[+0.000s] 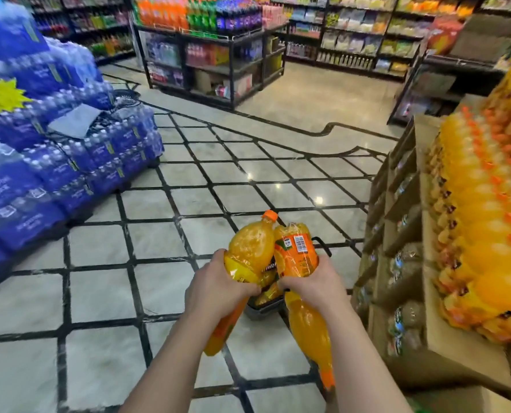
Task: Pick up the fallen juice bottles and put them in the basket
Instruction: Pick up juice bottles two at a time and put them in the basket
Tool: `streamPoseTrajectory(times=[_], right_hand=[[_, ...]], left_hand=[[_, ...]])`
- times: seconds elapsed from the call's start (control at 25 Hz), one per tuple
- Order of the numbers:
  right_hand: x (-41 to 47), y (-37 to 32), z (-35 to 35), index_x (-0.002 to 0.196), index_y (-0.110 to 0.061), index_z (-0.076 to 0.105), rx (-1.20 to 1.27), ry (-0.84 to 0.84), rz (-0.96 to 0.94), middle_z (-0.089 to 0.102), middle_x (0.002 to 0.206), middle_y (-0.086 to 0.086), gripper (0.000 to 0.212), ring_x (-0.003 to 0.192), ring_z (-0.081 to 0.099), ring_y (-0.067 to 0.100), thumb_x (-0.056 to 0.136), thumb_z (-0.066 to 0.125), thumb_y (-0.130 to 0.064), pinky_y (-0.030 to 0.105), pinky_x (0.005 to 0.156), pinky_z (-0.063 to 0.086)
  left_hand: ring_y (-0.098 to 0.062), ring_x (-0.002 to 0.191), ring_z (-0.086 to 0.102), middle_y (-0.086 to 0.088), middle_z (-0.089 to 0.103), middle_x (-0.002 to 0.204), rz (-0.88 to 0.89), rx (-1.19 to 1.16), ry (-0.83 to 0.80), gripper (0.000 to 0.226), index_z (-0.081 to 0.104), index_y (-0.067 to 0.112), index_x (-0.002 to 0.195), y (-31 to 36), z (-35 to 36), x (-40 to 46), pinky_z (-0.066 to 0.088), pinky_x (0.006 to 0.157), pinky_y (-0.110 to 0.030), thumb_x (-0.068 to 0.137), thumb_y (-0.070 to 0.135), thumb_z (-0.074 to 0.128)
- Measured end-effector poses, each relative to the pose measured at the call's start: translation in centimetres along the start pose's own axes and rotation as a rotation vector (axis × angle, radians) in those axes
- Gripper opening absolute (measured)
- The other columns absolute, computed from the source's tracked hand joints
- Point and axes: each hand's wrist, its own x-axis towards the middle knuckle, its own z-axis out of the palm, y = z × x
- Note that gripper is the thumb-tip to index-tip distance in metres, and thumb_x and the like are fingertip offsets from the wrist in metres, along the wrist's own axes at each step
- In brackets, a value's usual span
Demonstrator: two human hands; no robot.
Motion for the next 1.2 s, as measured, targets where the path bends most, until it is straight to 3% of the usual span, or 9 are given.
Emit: streamPoseTrajectory(times=[0.32,0.52,0.68,0.84,1.0,1.2], right_hand=[[20.0,-4.0,1.9,0.132,-0.024,0.038,0.075,0.017,0.183,0.057,0.115,0.002,0.099,0.102,0.059,0.025,0.053,0.092,-0.051,0.042,0.084,0.052],[33.6,-5.1,5.6,0.135,-0.022,0.040,0.217,0.105,0.380,0.059,0.122,0.005,0.098,0.107,0.059,0.026,0.058,0.092,-0.050,0.040,0.086,0.050],[43.6,-2.9,10.4,0.133,-0.016,0.044,0.293,0.160,0.552,0.061,0.119,0.006,0.087,0.105,0.060,0.027,0.066,0.091,-0.046,0.037,0.084,0.047],[51.3,3.1,16.7,0.140,-0.015,0.039,0.331,0.217,0.715,0.058,0.125,0.010,0.097,0.113,0.059,0.033,0.064,0.091,-0.047,0.040,0.085,0.047],[58.2,12.4,23.5,0.137,-0.015,0.040,0.344,0.232,0.881,0.058,0.127,0.011,0.093,0.114,0.059,0.035,0.066,0.090,-0.048,0.037,0.080,0.040],[64.6,23.0,32.9,0.139,-0.015,0.037,0.354,0.149,1.044,0.056,0.132,0.013,0.093,0.116,0.059,0.036,0.068,0.087,-0.049,0.038,0.078,0.039]], left_hand=[[-0.025,0.100,0.061,0.008,0.056,0.100,0.029,0.033,-0.152,0.087,0.045,0.036,0.130,5.1,4.4,22.6,0.052,0.078,-0.037,0.056,0.062,0.084],[-0.031,0.113,0.063,0.000,0.067,0.121,0.120,0.088,-0.292,0.092,0.044,0.035,0.132,6.7,10.0,38.5,0.054,0.084,-0.041,0.055,0.065,0.083],[-0.032,0.114,0.064,0.000,0.068,0.123,0.087,0.130,-0.382,0.099,0.042,0.037,0.135,5.5,16.6,48.2,0.055,0.089,-0.048,0.050,0.075,0.076],[-0.032,0.117,0.062,-0.002,0.065,0.130,-0.016,0.191,-0.485,0.101,0.042,0.032,0.141,0.8,25.5,54.9,0.054,0.091,-0.048,0.055,0.069,0.082],[-0.033,0.119,0.061,-0.004,0.063,0.131,-0.106,0.276,-0.523,0.102,0.039,0.030,0.143,-7.0,36.0,59.5,0.053,0.094,-0.048,0.058,0.063,0.085],[-0.034,0.114,0.061,-0.005,0.063,0.122,-0.205,0.362,-0.574,0.101,0.038,0.031,0.139,-15.4,49.2,62.6,0.054,0.092,-0.050,0.054,0.064,0.083]])
